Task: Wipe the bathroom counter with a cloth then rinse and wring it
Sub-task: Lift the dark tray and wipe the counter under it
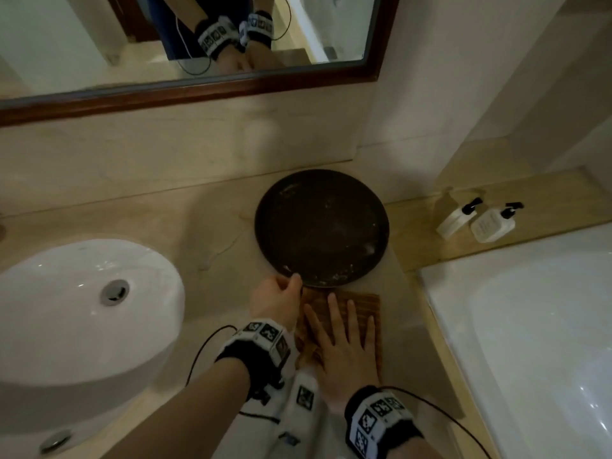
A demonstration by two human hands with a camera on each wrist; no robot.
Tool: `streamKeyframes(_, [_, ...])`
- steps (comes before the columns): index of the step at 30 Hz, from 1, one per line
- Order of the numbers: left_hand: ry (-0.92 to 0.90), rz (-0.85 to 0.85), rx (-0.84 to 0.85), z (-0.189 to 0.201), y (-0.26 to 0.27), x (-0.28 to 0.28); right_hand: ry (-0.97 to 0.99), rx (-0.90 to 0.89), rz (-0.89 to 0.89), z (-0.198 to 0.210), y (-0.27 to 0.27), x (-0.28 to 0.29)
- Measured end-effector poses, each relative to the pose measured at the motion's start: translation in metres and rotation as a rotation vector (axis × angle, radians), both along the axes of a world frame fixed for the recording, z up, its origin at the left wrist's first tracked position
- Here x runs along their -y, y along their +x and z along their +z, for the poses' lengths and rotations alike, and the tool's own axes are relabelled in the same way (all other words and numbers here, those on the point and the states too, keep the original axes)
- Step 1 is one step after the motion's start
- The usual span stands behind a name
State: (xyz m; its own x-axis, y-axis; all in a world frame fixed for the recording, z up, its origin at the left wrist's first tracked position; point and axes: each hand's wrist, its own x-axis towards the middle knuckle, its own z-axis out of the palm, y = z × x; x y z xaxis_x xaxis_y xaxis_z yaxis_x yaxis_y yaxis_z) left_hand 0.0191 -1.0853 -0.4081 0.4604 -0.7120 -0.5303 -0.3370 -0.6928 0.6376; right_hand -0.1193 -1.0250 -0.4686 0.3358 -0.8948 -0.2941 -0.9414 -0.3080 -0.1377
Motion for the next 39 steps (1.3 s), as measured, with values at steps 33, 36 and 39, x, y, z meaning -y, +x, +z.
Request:
streamKeyframes(33, [-0.376, 0.271, -0.645, 0.101, 0.038, 0.053, -0.059, 0.147, 0.179, 0.007, 0.052, 0.053])
streamKeyframes(36, [-0.413, 0.257, -0.671, 0.110, 0.044, 0.055, 0.065, 0.018, -0.039, 0.002, 0.032, 0.097])
streamKeyframes(39, [-0.438, 0.251, -0.683, 0.112, 0.047, 0.059, 0.073, -0.008, -0.156, 0.004, 0.051, 0.099])
